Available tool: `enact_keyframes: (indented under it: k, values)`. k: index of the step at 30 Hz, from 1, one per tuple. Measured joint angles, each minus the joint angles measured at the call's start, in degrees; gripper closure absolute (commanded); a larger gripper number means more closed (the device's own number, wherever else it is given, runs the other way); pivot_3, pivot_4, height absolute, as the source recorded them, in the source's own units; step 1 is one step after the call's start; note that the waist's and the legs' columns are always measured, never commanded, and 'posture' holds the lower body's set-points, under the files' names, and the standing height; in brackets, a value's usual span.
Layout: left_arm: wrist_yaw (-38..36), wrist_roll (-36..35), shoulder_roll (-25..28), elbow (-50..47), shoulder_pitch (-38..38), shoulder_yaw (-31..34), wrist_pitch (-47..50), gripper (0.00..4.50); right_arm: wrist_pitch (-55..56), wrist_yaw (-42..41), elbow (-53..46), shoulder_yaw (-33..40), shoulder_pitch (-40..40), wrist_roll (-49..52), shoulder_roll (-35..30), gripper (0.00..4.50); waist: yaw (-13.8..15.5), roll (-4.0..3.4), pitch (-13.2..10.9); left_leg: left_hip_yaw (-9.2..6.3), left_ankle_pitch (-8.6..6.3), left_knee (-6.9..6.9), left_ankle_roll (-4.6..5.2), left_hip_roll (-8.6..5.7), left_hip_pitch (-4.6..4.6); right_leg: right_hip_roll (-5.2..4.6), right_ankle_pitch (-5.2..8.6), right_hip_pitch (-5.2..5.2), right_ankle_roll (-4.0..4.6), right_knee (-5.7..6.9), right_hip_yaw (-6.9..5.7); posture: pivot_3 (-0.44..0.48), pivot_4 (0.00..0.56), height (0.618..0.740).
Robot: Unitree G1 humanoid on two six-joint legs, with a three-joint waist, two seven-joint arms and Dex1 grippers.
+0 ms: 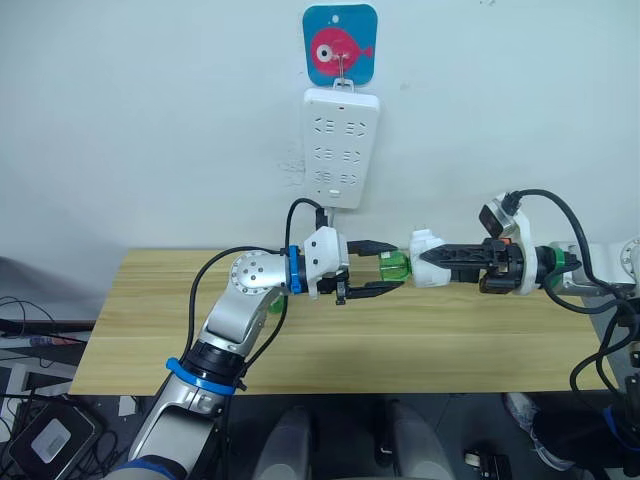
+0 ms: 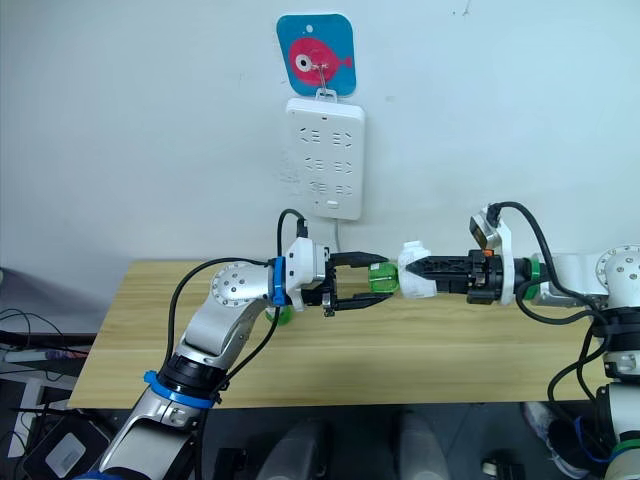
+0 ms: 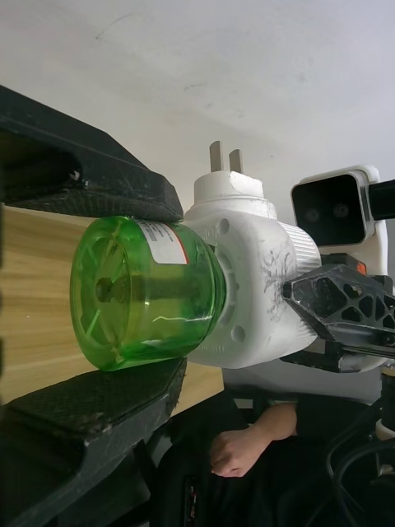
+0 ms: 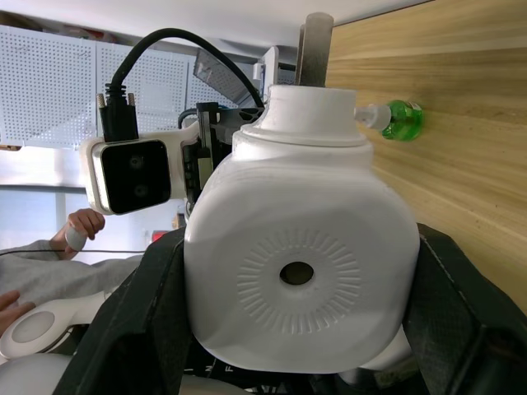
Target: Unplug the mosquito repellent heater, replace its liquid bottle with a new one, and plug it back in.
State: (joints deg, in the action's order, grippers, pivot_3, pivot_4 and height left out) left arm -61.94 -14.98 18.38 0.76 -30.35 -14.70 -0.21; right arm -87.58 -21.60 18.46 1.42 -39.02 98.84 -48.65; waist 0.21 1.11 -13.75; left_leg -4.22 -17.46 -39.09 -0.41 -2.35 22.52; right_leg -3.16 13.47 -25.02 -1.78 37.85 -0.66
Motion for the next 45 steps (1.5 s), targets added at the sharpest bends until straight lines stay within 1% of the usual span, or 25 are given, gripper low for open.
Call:
enact_keyframes:
  k: [5, 7, 9, 10, 11, 13, 15, 17, 19, 23, 24, 25, 27, 30, 31, 32, 34, 35, 36, 37, 38, 41, 45]
  values:
    - [0.04, -0.46, -0.3, -0.07, -0.02, -0.01, 1.38, 2.26, -0.35, -1.4, -0.33, 1.26, 0.01, -2.62, 0.78, 1.5, -0.02, 0.0, 0.0, 0.0, 0.0, 0.0, 0.0, 0.0, 0.0, 0.0, 0.0, -0.01, 0.0, 0.0, 0.0, 0.033, 0.254, 0.74]
    - [0.4, -4.11, -0.99, -0.88, -0.07, 0.46, 8.22, 2.26, -0.45, -2.66, -1.82, 1.85, 0.05, -4.7, 0.68, 1.5, -0.03, 0.0, 0.0, -0.01, 0.0, -0.01, 0.0, 0.0, 0.03, 0.0, 0.0, -0.03, 0.0, 0.01, 0.0, 0.034, 0.253, 0.74]
    - [1.5, -13.43, -1.45, -2.18, -0.87, 2.12, 24.03, 2.26, -0.55, -4.82, -4.09, 2.51, 0.04, -6.92, -0.35, 1.5, -0.14, -0.01, -0.01, -0.11, -0.01, -0.08, 0.01, -0.01, 0.13, 0.01, 0.0, -0.07, 0.0, 0.03, -0.04, 0.034, 0.253, 0.74]
    - [2.63, -18.99, -1.72, -2.13, -2.01, 3.77, 33.73, 2.26, -0.66, -6.25, -5.3, 2.99, 0.12, -8.06, -0.85, 1.5, -0.24, 0.0, -0.02, -0.18, -0.01, -0.16, 0.02, -0.01, 0.2, 0.02, 0.0, -0.09, -0.01, 0.05, -0.1, 0.034, 0.253, 0.74]
    - [4.06, -25.88, -1.75, -1.12, -4.23, 6.15, 45.79, 2.26, -0.73, -8.32, -6.77, 3.23, 0.17, -9.18, -1.34, 1.5, -0.35, 0.0, -0.03, -0.28, -0.04, -0.33, 0.06, -0.01, 0.3, 0.07, 0.0, -0.14, -0.01, 0.12, -0.17, 0.034, 0.253, 0.74]
    - [6.29, -34.8, -1.81, 1.81, -7.15, 10.24, 60.64, 2.26, -1.04, -10.97, -8.73, 3.5, 0.16, -10.16, -1.39, 1.5, -0.41, -0.01, -0.04, -0.33, -0.14, -0.61, 0.24, 0.0, 0.33, 0.13, 0.01, -0.12, -0.02, 0.24, -0.28, 0.029, 0.251, 0.74]
    - [8.89, -40.9, -2.25, 5.17, -9.05, 13.71, 71.3, 2.26, -1.95, -12.46, -9.58, 3.48, 0.04, -10.34, -1.11, 1.5, -0.66, 0.0, -0.04, -0.27, -0.14, -0.66, 0.24, -0.02, 0.33, 0.15, 0.01, -0.1, -0.02, 0.23, -0.27, 0.024, 0.248, 0.74]
    - [11.46, -44.11, -3.6, 9.19, -10.37, 16.55, 77.69, 2.26, -2.22, -13.4, -9.69, 3.48, 0.04, -10.81, -0.97, 1.5, -0.68, 0.0, -0.04, -0.22, -0.12, -0.73, 0.2, -0.05, 0.33, 0.14, 0.01, -0.11, -0.02, 0.23, -0.24, 0.024, 0.248, 0.74]
    - [12.75, -45.35, -4.24, 11.33, -10.91, 17.69, 80.31, 1.55, -2.5, -13.47, -9.82, 3.47, 0.04, -11.1, -0.96, 1.5, -0.65, 0.01, -0.04, -0.19, -0.03, -0.75, 0.05, -0.06, 0.33, 0.09, 0.01, -0.1, -0.02, 0.23, -0.17, 0.024, 0.248, 0.74]
    - [14.98, -45.31, -4.72, 13.1, -11.88, 20.83, 79.8, 0.44, -4.44, -14.5, -10.4, 2.91, 0.05, -10.75, -0.61, 1.5, -0.59, 0.01, -0.04, -0.16, -0.02, -0.74, 0.01, -0.04, 0.34, 0.04, 0.0, -0.13, -0.01, 0.22, -0.11, 0.011, 0.24, 0.74]
    - [15.66, -45.3, -5.03, 13.1, -12.1, 21.9, 79.25, 0.08, -4.43, -14.54, -10.4, 2.94, 0.05, -10.44, -0.61, 1.5, -0.52, 0.01, -0.04, -0.14, -0.01, -0.74, 0.0, -0.04, 0.33, 0.03, 0.0, -0.13, -0.01, 0.2, -0.09, 0.01, 0.237, 0.74]
    - [16.19, -45.22, -5.02, 13.1, -12.14, 22.34, 78.49, 0.03, -4.44, -14.56, -10.43, 3.02, 0.06, -10.35, -0.62, 1.5, -0.5, 0.01, -0.04, -0.14, -0.01, -0.75, 0.0, -0.05, 0.33, 0.02, 0.0, -0.12, -0.01, 0.19, -0.08, 0.01, 0.237, 0.74]
    - [16.27, -44.14, -4.0, 12.86, -12.06, 22.93, 76.07, 0.03, -4.44, -14.53, -10.47, 3.44, 0.4, -10.35, -0.62, 1.5, -0.47, 0.01, -0.04, -0.11, -0.01, -0.74, -0.01, -0.05, 0.34, 0.01, 0.0, -0.14, -0.01, 0.18, -0.07, 0.011, 0.23, 0.74]
    - [12.13, -38.99, 2.36, 5.76, -9.54, 20.46, 67.88, 0.03, -4.42, -14.35, -9.81, 4.97, 1.83, -10.41, -0.88, 1.5, -0.59, 0.0, -0.03, -0.02, -0.01, -0.66, -0.03, -0.02, 0.33, 0.0, 0.0, -0.21, 0.0, 0.21, 0.0, 0.021, 0.225, 0.74]
    - [10.2, -36.76, 4.33, 2.73, -8.56, 19.27, 64.08, 0.03, -4.36, -14.24, -9.0, 5.41, 1.99, -10.56, -0.86, 1.5, -0.53, -0.01, -0.03, -0.01, -0.01, -0.66, -0.04, -0.02, 0.35, -0.01, 0.0, -0.23, 0.0, 0.16, 0.0, 0.021, 0.225, 0.74]
    - [7.58, -33.48, 6.19, -1.06, -6.96, 17.5, 58.31, 0.03, -4.28, -14.06, -8.14, 6.02, 1.99, -10.98, -0.85, 1.5, -0.44, -0.03, -0.02, 0.01, -0.01, -0.66, -0.04, -0.03, 0.34, -0.03, 0.0, -0.22, 0.0, 0.14, 0.02, 0.028, 0.222, 0.74]
    - [3.04, -27.17, 8.41, -6.21, -4.3, 13.94, 46.88, 0.03, -3.99, -13.46, -6.21, 7.04, 1.81, -11.97, -0.89, 1.5, -0.12, -0.04, -0.01, 0.05, -0.01, -0.65, -0.06, -0.05, 0.35, -0.06, -0.01, -0.17, 0.02, 0.02, 0.03, 0.036, 0.217, 0.74]
    - [0.54, -22.37, 9.43, -7.9, -2.74, 11.61, 38.5, 0.03, -3.93, -13.2, -5.01, 7.45, 1.63, -12.47, -0.77, 1.5, 0.06, -0.05, -0.01, 0.08, -0.01, -0.66, -0.06, -0.05, 0.35, -0.06, -0.04, -0.15, 0.06, -0.05, 0.04, 0.036, 0.217, 0.74]
    - [-2.01, -16.58, 10.14, -8.85, -0.77, 9.3, 27.65, 0.03, -3.81, -12.95, -3.47, 8.09, 1.22, -13.04, -0.42, 1.5, 0.3, -0.06, 0.0, 0.13, -0.01, -0.65, -0.06, -0.06, 0.35, -0.08, -0.06, -0.14, 0.1, -0.13, 0.06, 0.038, 0.216, 0.74]
    - [-3.51, -11.72, 10.09, -8.8, 0.65, 7.64, 18.14, 0.03, -3.67, -12.61, -2.14, 8.64, 0.66, -13.69, -0.04, 1.5, 0.54, -0.06, 0.0, 0.15, -0.01, -0.66, -0.06, -0.06, 0.36, -0.09, -0.07, -0.13, 0.11, -0.16, 0.07, 0.038, 0.216, 0.74]
    - [-3.98, -8.28, 9.32, -8.22, 1.35, 6.55, 10.74, 0.03, -3.54, -12.2, -1.31, 8.85, 0.08, -14.33, 0.11, 1.5, 0.77, -0.06, 0.0, 0.18, -0.01, -0.68, -0.06, -0.06, 0.39, -0.1, -0.09, -0.15, 0.13, -0.19, 0.09, 0.038, 0.216, 0.74]
    - [-0.81, 2.33, 5.7, -2.7, 1.48, 5.76, -12.82, 0.03, -3.99, -11.97, -0.14, 9.18, -1.94, -14.9, 1.71, 1.5, 1.16, -0.06, 0.0, 0.18, -0.02, -0.7, -0.03, -0.05, 0.41, -0.11, -0.12, -0.15, 0.09, -0.2, 0.06, 0.036, 0.216, 0.74]
    - [4.13, 12.86, 4.01, 6.63, 1.45, 4.73, -36.22, 0.03, -4.43, -11.76, -0.09, 9.24, -2.77, -14.91, 2.46, 1.5, 1.22, -0.06, 0.0, 0.18, -0.06, -0.7, 0.05, -0.06, 0.41, -0.13, -0.17, -0.17, 0.02, -0.14, 0.03, 0.034, 0.219, 0.74]
